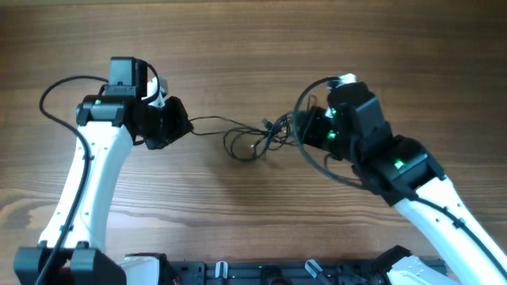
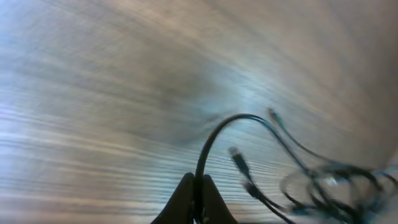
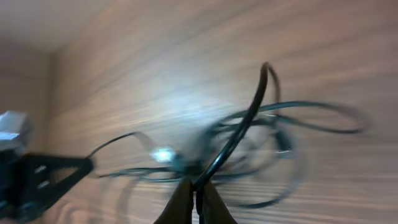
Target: Untangle cables
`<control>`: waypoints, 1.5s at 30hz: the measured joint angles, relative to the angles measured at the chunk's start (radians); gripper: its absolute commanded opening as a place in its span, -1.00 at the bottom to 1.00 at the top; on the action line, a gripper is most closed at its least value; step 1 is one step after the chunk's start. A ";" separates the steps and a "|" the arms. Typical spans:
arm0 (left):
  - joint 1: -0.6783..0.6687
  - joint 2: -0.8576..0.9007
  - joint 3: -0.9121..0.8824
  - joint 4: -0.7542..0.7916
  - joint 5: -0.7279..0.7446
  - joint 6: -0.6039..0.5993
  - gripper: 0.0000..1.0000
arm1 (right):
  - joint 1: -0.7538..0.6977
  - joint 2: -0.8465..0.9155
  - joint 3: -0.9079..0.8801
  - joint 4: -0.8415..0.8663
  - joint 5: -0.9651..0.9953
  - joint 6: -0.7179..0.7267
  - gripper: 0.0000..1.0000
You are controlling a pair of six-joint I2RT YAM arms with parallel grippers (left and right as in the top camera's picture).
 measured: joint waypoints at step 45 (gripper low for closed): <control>0.022 0.048 0.000 -0.003 -0.166 -0.088 -0.92 | 0.081 0.530 0.000 0.366 -0.463 -0.063 0.03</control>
